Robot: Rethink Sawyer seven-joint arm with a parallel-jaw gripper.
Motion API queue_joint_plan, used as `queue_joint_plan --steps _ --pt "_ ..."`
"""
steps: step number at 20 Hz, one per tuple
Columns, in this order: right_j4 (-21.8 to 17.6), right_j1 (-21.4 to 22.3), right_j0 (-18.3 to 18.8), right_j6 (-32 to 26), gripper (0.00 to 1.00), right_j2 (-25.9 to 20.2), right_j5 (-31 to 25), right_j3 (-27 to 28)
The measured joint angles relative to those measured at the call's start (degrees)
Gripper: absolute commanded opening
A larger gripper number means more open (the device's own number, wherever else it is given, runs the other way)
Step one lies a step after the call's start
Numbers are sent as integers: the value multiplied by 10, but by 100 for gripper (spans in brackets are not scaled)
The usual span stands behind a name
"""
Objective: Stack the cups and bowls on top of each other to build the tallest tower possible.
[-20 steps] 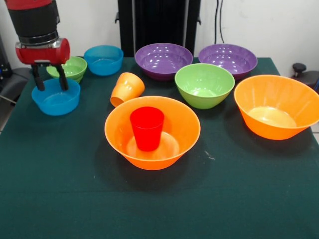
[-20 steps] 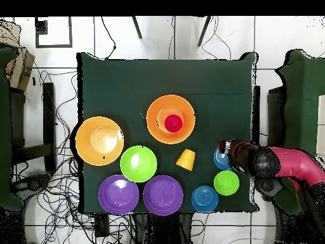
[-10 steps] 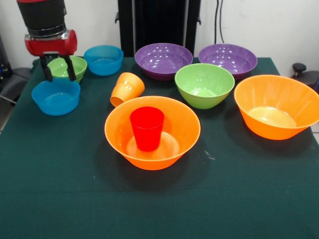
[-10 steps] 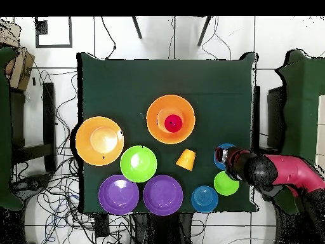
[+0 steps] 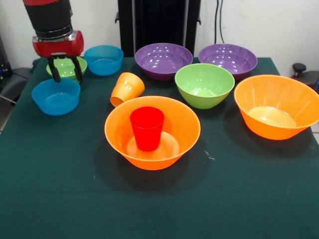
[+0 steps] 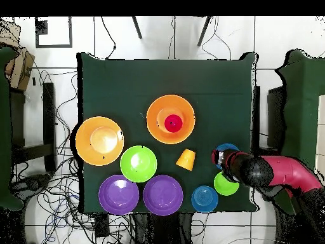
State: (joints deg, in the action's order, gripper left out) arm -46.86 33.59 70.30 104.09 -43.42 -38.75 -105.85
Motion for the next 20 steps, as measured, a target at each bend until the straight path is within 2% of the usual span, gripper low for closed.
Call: queue_joint_plan --steps 13,20 --pt "-40 -46 -12 0 100 8 21 0" --pt "-47 -68 -15 0 100 8 21 5"
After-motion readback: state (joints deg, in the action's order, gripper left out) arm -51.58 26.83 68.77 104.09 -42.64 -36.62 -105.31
